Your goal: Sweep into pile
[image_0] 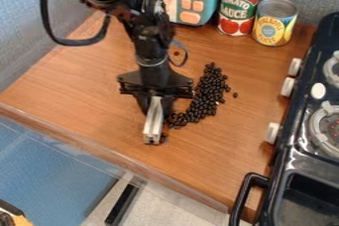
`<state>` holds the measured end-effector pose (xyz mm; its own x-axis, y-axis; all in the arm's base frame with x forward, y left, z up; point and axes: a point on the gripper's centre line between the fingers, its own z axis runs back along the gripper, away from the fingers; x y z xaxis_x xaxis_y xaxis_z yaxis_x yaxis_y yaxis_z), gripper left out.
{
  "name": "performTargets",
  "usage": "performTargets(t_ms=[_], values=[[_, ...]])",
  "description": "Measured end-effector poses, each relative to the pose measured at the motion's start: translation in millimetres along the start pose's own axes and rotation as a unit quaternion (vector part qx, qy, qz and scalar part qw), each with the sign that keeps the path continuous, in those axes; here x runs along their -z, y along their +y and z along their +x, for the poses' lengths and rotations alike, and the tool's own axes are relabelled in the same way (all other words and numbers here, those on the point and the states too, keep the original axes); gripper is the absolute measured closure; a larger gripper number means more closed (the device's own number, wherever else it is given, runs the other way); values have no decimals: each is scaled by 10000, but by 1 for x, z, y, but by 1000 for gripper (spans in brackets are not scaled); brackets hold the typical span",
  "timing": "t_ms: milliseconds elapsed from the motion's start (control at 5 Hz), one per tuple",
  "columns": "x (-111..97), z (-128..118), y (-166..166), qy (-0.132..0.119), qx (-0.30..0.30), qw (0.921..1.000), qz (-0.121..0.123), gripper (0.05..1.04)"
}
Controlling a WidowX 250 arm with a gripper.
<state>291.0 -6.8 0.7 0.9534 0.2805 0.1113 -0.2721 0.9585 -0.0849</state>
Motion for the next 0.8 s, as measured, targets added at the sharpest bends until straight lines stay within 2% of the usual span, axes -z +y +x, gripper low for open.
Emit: performTargets(t_ms=[400,600,800], values=[[3,2,-21,71,-128,9996,-248,694],[5,12,-26,3,-255,9992,-316,694],[5,12,-24,-2,-299,9992,-250,694]])
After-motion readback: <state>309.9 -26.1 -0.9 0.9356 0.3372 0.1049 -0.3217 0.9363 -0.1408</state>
